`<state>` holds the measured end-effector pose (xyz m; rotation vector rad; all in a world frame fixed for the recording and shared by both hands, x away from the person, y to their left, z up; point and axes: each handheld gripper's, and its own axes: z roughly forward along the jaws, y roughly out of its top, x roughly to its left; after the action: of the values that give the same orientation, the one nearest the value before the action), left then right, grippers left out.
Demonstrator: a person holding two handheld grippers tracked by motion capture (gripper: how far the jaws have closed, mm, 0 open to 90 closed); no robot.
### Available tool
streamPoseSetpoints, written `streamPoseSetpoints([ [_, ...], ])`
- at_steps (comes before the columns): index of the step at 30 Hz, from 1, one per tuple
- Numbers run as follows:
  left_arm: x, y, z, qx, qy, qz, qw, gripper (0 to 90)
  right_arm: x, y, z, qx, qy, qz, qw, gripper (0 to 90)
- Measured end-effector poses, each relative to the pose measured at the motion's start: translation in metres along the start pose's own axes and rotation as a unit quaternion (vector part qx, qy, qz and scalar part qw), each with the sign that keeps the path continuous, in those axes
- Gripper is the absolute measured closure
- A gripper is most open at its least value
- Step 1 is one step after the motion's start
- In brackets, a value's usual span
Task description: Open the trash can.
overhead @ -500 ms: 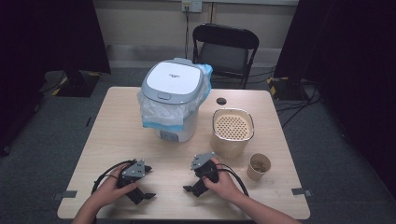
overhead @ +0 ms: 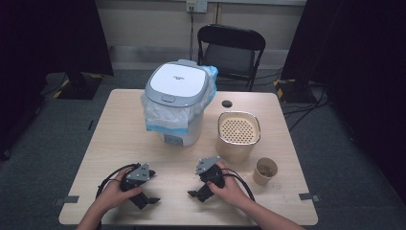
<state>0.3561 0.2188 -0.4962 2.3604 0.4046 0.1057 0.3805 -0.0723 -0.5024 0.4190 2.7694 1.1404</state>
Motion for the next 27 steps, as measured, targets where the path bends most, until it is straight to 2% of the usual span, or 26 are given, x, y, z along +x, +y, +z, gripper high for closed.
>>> streamPoseSetpoints([
  [1,0.001,0.003,-0.001,0.008,0.003,-0.003,1.0,11.2,0.0,0.0,0.0,0.0,0.0,0.0,1.0,0.0],
  [2,0.001,0.005,-0.002,0.007,0.004,-0.01,0.9999,11.2,0.0,0.0,0.0,0.0,0.0,0.0,1.0,0.0],
  [3,0.002,0.008,-0.002,0.006,0.002,-0.019,0.9998,18.8,0.0,0.0,0.0,0.0,0.0,0.0,1.0,0.0],
  [4,0.003,0.01,-0.003,0.004,-0.001,-0.025,0.9997,21.3,0.0,0.0,0.0,0.0,0.0,0.0,1.0,0.0],
  [6,0.004,0.014,-0.005,0.005,-0.003,-0.017,0.9998,14.7,0.0,0.0,0.0,0.0,0.0,0.0,1.0,0.0],
  [7,0.005,0.017,-0.007,0.007,-0.005,-0.018,0.9998,18.0,0.0,0.0,0.0,0.0,0.0,0.0,1.0,0.0],
  [10,0.007,0.023,-0.013,0.004,-0.01,-0.026,0.9996,16.0,0.0,0.0,0.0,0.0,0.0,0.0,1.0,0.0],
  [13,0.01,0.03,-0.021,0.004,-0.014,-0.048,0.9988,16.1,0.0,0.0,0.0,0.0,0.0,0.0,1.0,0.0],
  [15,0.012,0.034,-0.027,0.002,-0.013,-0.052,0.9986,16.1,0.0,0.0,0.0,0.0,0.0,0.0,1.0,0.0],
  [18,0.015,0.041,-0.036,0.005,-0.007,-0.055,0.9985,16.1,0.0,0.0,0.0,0.0,0.0,0.0,1.0,0.0],
  [23,0.02,0.053,-0.05,-0.003,0.002,-0.073,0.9973,16.1,0.0,0.0,0.0,0.0,0.0,0.0,1.0,0.0],
  [27,0.022,0.059,-0.055,-0.004,0.004,-0.074,0.9973,16.1,0.0,0.0,0.0,0.0,0.0,0.0,1.0,0.0],
])
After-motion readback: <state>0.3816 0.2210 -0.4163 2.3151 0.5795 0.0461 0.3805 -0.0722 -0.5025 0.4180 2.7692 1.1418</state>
